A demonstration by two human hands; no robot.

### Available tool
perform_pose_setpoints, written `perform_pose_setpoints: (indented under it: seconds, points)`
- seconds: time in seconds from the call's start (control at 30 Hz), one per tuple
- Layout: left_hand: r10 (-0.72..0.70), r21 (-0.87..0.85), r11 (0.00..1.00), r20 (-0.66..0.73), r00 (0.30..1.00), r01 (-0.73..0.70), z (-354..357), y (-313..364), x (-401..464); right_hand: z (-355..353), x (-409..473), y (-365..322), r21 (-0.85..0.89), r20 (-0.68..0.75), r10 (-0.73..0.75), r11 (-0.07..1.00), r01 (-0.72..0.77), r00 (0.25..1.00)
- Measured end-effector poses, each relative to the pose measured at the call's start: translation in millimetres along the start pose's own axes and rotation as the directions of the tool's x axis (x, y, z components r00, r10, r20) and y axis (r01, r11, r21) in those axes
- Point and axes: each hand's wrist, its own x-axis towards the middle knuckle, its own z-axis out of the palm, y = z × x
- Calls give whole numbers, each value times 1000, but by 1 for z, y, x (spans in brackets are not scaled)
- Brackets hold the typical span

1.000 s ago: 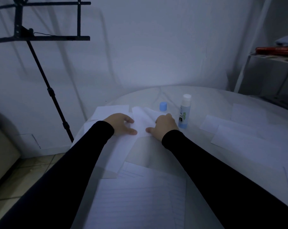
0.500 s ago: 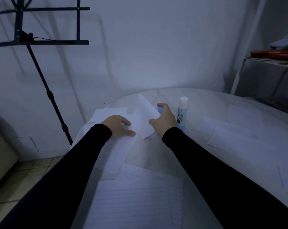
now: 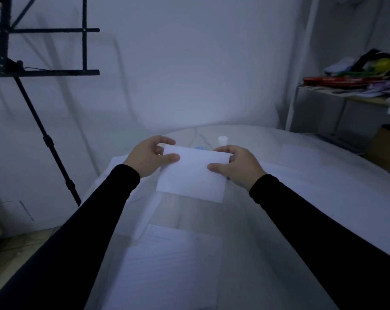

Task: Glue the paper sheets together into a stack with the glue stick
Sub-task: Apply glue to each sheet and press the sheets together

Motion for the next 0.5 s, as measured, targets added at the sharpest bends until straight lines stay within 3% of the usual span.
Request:
perform_pose_setpoints:
  seconds: [0.1, 0.2, 0.4, 0.5]
  points:
    - [-55, 106, 994, 177, 983, 37, 27, 10, -6, -30, -11, 15, -121, 37, 84, 989, -79, 996]
    - [-67, 293, 956, 301, 951, -26, 61, 17, -16, -53, -26, 28, -339, 91, 153, 934, -113, 984]
    - [-37, 379, 922, 278, 960, -74, 100, 16, -22, -71, -46, 50, -615, 66, 139, 785, -70, 988]
    - [-89, 421, 907, 271, 959, -34, 99, 16, -17, -75, -51, 55, -682, 78, 36, 731, 27, 996]
